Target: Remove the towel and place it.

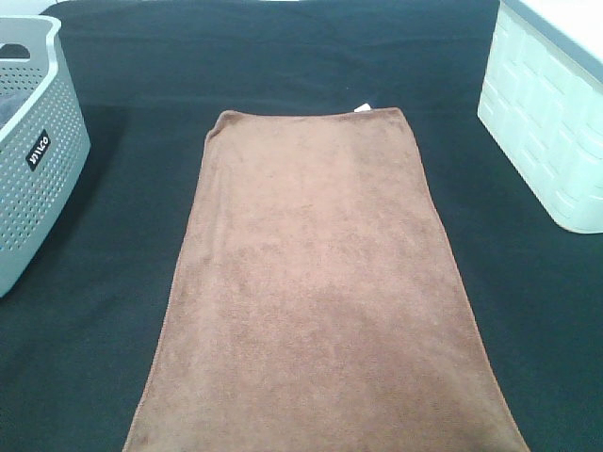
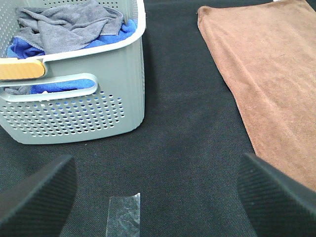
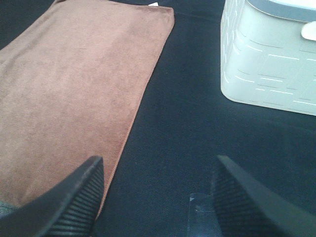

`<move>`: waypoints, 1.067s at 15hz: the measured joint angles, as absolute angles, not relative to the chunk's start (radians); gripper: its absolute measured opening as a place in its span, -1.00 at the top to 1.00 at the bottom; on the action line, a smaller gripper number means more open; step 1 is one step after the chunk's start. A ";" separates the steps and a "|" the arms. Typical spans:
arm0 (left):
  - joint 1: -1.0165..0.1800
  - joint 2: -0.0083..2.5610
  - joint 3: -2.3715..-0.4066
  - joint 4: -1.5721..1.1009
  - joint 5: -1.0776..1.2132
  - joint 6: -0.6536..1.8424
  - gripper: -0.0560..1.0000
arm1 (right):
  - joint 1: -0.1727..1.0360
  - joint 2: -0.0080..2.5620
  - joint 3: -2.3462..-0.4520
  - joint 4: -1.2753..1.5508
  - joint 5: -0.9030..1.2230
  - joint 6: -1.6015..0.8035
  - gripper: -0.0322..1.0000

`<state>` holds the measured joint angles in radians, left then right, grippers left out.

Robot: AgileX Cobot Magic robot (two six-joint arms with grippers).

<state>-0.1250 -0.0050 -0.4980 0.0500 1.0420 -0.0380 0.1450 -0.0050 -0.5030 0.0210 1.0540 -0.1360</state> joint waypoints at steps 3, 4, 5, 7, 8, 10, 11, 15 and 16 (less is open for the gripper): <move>-0.125 -0.005 -0.498 0.050 1.042 -0.038 -0.67 | 0.145 -0.005 -0.503 0.027 1.054 -0.136 -0.19; -0.125 -0.005 -0.498 0.050 1.042 -0.038 -0.67 | 0.145 -0.005 -0.503 0.027 1.054 -0.136 -0.19; -0.125 -0.005 -0.498 0.050 1.042 -0.037 -0.67 | 0.145 -0.005 -0.503 0.027 1.054 -0.136 -0.19; -0.125 -0.005 -0.498 0.050 1.042 -0.037 -0.67 | 0.145 -0.005 -0.503 0.027 1.054 -0.136 -0.19; -0.125 -0.005 -0.498 0.050 1.042 -0.037 -0.67 | 0.145 -0.005 -0.503 0.027 1.054 -0.136 -0.19; -0.125 -0.005 -0.498 0.050 1.042 -0.037 -0.67 | 0.145 -0.005 -0.503 0.027 1.054 -0.136 -0.19; -0.125 -0.005 -0.498 0.050 1.042 -0.037 -0.67 | 0.145 -0.005 -0.503 0.027 1.054 -0.136 -0.19; -0.125 -0.005 -0.498 0.050 1.042 -0.037 -0.67 | 0.145 -0.005 -0.503 0.027 1.054 -0.136 -0.19; -0.125 -0.005 -0.498 0.050 1.042 -0.037 -0.67 | 0.145 -0.005 -0.503 0.027 1.054 -0.136 -0.19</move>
